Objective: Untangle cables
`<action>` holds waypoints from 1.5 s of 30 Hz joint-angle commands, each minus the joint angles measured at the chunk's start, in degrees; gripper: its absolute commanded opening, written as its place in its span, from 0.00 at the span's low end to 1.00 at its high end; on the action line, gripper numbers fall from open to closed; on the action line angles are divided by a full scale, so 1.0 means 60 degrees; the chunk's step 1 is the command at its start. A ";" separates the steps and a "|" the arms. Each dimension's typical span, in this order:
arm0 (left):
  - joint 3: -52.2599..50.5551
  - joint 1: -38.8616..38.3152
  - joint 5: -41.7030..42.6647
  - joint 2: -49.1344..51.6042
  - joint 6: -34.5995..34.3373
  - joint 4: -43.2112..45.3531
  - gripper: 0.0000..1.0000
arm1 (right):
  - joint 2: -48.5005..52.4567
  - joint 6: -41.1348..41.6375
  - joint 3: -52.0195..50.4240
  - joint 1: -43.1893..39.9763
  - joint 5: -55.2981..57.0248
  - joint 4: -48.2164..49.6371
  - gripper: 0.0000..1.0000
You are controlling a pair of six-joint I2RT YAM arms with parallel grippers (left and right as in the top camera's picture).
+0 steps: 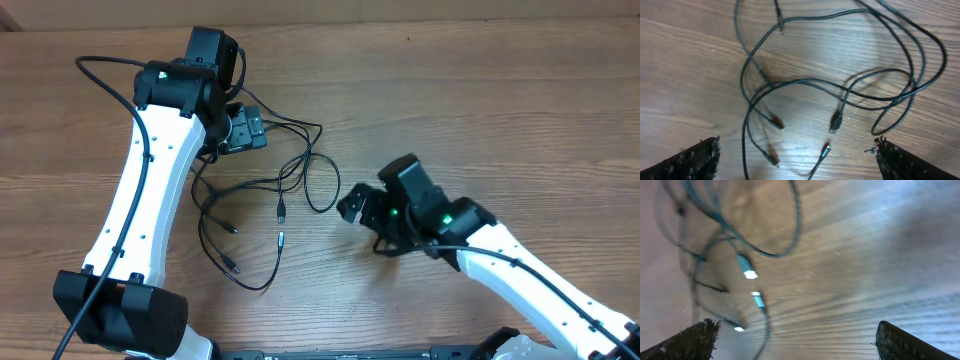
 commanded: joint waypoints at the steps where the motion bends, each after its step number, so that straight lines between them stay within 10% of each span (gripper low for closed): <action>1: 0.0211 -0.0007 -0.0452 -0.0255 -0.0656 -0.0295 1.00 | -0.0087 -0.0627 0.0907 -0.0936 -0.0692 0.0120 1.00; 18: -0.0182 -0.0011 -0.0339 -0.0251 -0.0765 -0.0903 1.00 | 0.4080 -0.2903 0.4903 -0.2299 -0.2728 -0.0831 1.00; 30: -0.1920 -0.0011 0.0240 -0.0251 -0.0747 0.0317 1.00 | 0.5734 -0.0572 0.5122 -0.2106 -0.4481 0.2863 0.95; 45: -0.1923 -0.0011 0.0237 -0.0251 -0.0750 0.0495 1.00 | 0.6335 0.0255 0.5122 -0.1304 -0.2885 0.3235 0.79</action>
